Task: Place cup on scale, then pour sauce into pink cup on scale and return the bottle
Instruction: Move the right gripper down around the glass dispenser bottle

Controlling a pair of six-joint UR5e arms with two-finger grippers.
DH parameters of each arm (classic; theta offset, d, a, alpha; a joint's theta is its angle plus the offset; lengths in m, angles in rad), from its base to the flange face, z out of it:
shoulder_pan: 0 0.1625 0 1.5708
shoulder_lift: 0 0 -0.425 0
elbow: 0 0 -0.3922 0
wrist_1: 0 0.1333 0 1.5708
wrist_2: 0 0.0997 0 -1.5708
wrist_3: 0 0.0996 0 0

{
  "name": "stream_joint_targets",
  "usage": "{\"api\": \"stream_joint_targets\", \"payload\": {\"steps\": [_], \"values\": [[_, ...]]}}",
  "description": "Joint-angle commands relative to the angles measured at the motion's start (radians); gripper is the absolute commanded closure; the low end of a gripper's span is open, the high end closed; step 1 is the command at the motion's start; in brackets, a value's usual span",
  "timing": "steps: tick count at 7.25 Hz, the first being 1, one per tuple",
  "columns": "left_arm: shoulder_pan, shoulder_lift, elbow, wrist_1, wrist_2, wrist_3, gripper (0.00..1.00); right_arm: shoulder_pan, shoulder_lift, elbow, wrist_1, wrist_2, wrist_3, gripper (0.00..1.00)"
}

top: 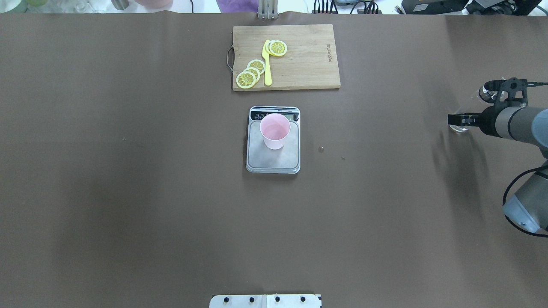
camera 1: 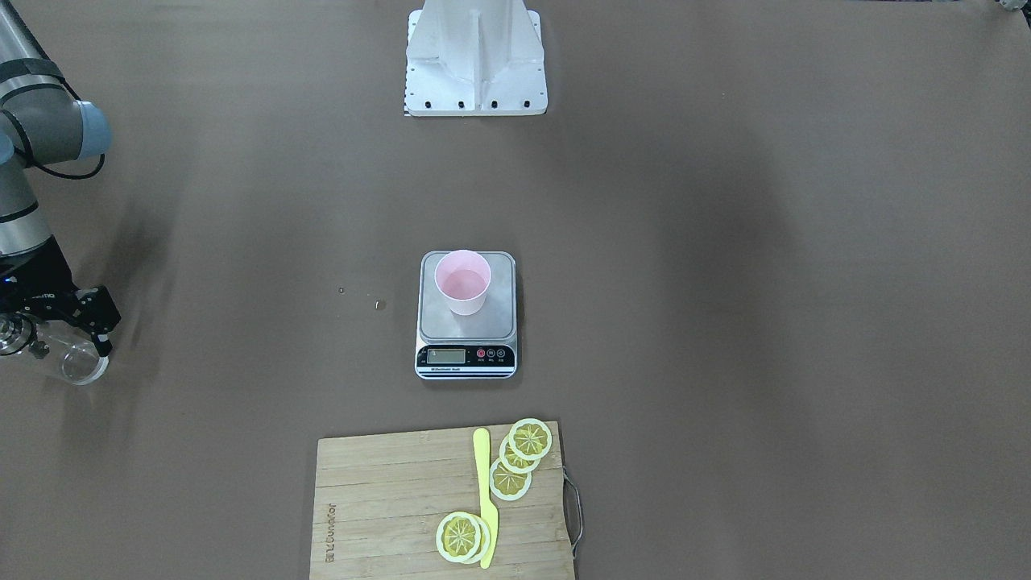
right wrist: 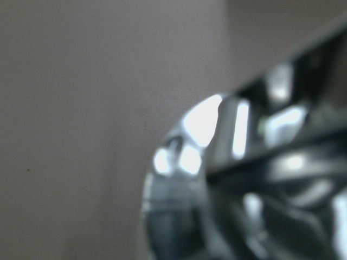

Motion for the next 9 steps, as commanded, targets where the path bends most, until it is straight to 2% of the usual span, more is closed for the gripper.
{"api": "stream_joint_targets", "payload": {"steps": [1, 5, 9], "values": [[0.001, -0.001, 0.0, 0.0, 0.0, -0.001, 0.01, 0.0, -0.015, 0.001, 0.037, -0.013, 0.001, 0.09], [0.001, 0.001, 0.0, 0.0, 0.0, -0.001, 0.01, -0.023, -0.038, 0.003, 0.085, -0.084, 0.016, 0.07], [0.001, 0.001, 0.0, 0.0, 0.002, 0.002, 0.01, -0.127, -0.082, 0.003, 0.143, -0.285, 0.037, 0.06]]}}
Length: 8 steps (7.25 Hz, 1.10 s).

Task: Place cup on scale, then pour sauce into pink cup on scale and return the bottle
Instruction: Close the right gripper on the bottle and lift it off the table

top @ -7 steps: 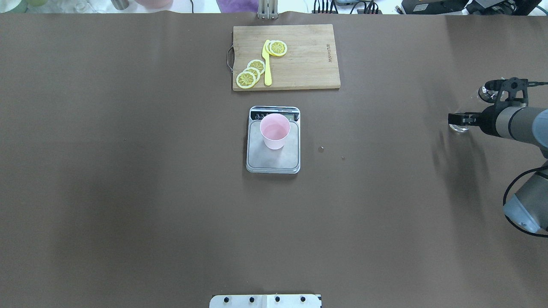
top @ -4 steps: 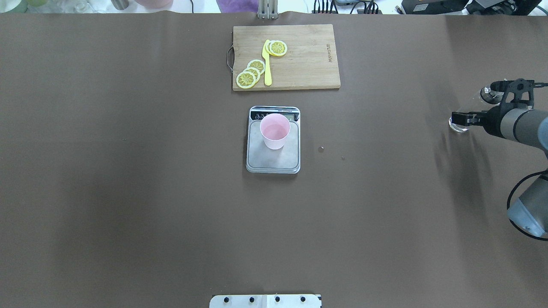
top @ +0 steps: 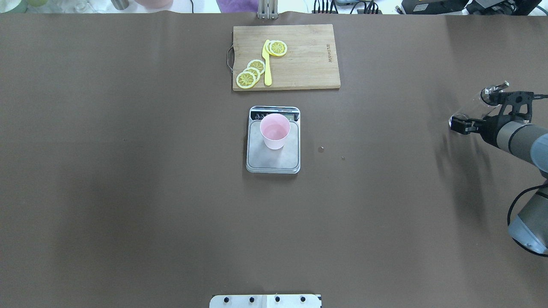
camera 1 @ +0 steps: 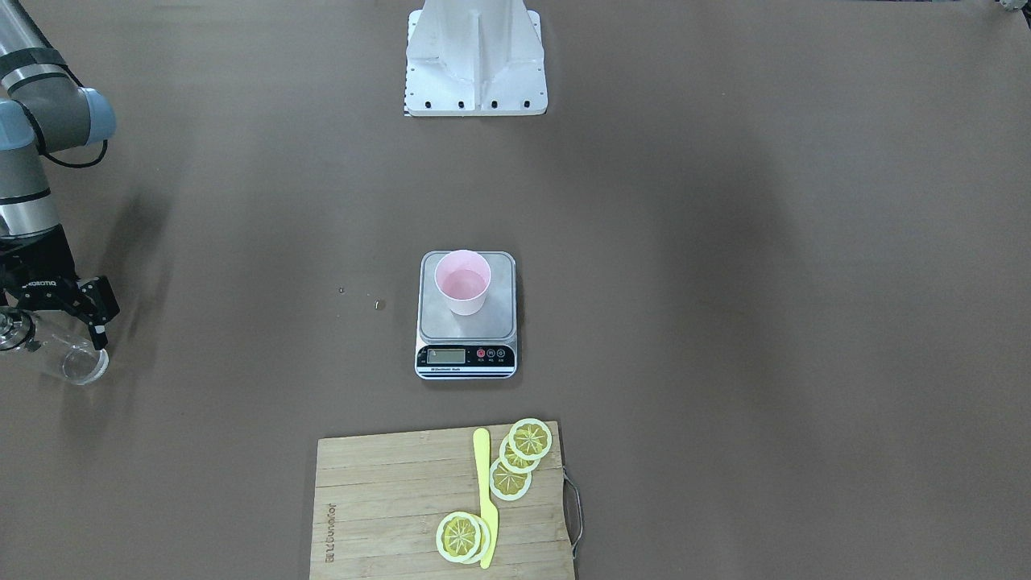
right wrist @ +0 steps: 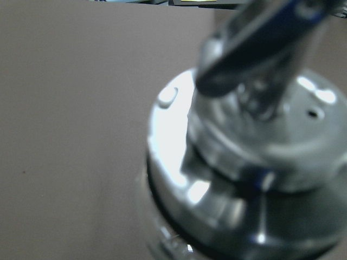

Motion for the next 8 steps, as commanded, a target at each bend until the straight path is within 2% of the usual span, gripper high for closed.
{"api": "stream_joint_targets", "payload": {"steps": [1, 4, 6, 8], "values": [[0.0, 0.0, -0.001, 0.0, -0.001, 0.001, 0.01, -0.045, -0.059, -0.002, 0.103, -0.087, 0.007, 0.06], [0.002, 0.0, 0.001, 0.0, 0.0, 0.004, 0.01, -0.088, -0.07, -0.009, 0.133, -0.195, 0.021, 0.05], [0.003, 0.0, 0.001, -0.002, 0.0, 0.003, 0.01, -0.099, -0.059, -0.01, 0.134, -0.228, 0.03, 0.04], [0.005, -0.002, -0.001, 0.0, 0.0, 0.0, 0.01, -0.103, -0.053, -0.038, 0.215, -0.245, 0.031, 0.03]]}}
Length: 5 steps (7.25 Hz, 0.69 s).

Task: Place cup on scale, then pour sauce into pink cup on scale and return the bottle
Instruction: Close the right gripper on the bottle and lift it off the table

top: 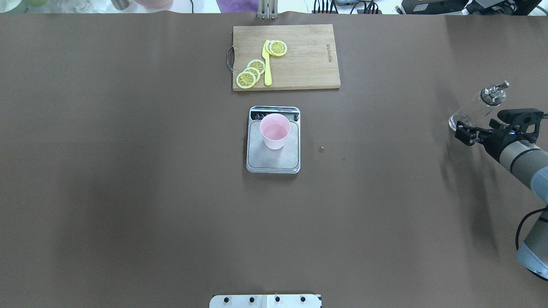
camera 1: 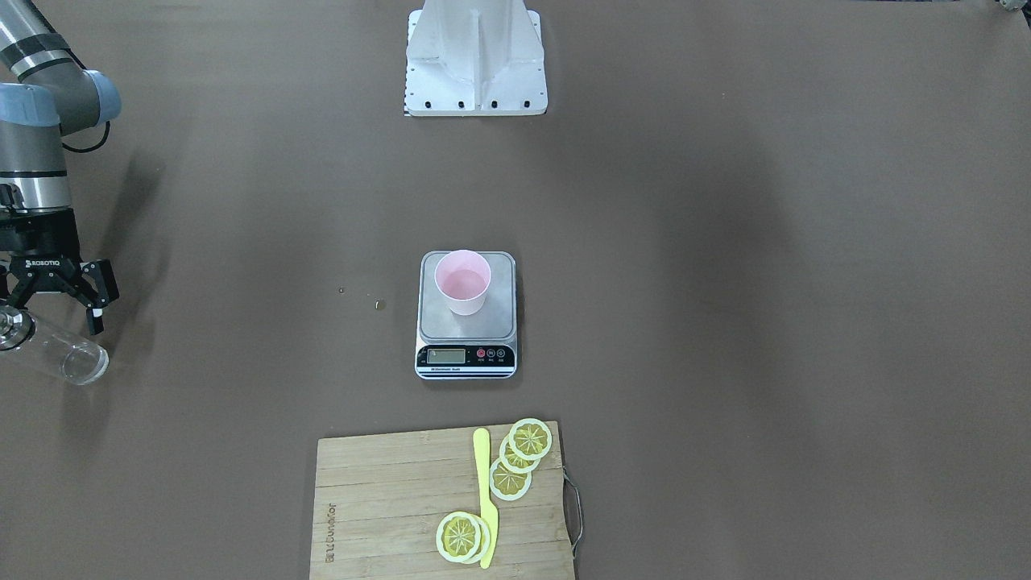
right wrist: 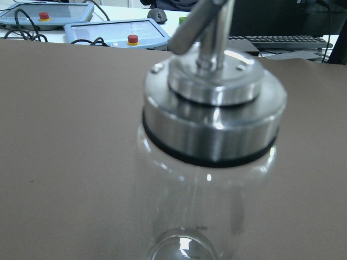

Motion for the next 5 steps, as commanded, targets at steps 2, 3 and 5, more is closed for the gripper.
{"api": "stream_joint_targets", "payload": {"steps": [2, 3, 5], "values": [[0.001, 0.0, 0.0, -0.001, 0.0, -0.002, 0.01, -0.004, 0.056, -0.078, 0.048, -0.052, 0.001, 0.02], [0.001, -0.001, 0.0, -0.001, 0.0, -0.003, 0.01, -0.004, 0.059, -0.101, 0.079, -0.054, 0.001, 0.02], [0.003, -0.001, 0.0, -0.001, 0.0, -0.002, 0.01, -0.006, 0.067, -0.13, 0.116, -0.059, 0.001, 0.02]]}}
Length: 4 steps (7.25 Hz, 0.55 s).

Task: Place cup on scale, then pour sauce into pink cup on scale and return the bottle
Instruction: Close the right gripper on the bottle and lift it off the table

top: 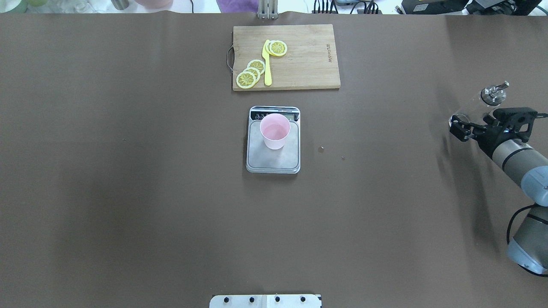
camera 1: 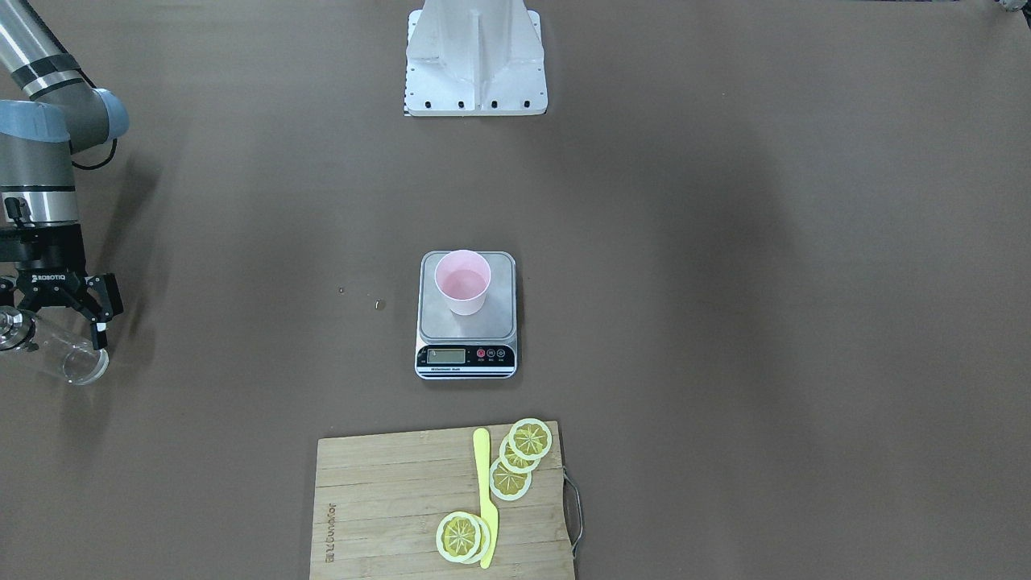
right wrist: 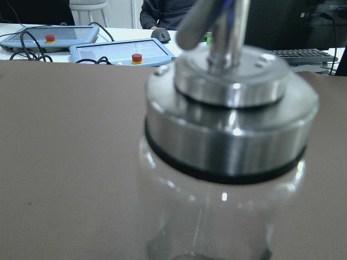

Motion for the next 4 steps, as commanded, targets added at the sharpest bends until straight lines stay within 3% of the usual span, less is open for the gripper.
{"api": "stream_joint_targets", "payload": {"steps": [1, 2, 4], "values": [[0.001, 0.0, 0.0, 0.0, 0.0, 0.001, 0.01, -0.001, 0.01, -0.023, 0.016, -0.006, 0.0, 0.03], [0.001, 0.0, -0.001, 0.0, 0.0, 0.001, 0.01, -0.001, 0.012, -0.025, 0.017, -0.015, 0.0, 0.11], [0.001, 0.0, 0.0, 0.0, 0.0, 0.001, 0.01, -0.002, 0.012, -0.024, 0.017, -0.02, 0.003, 0.67]]}}
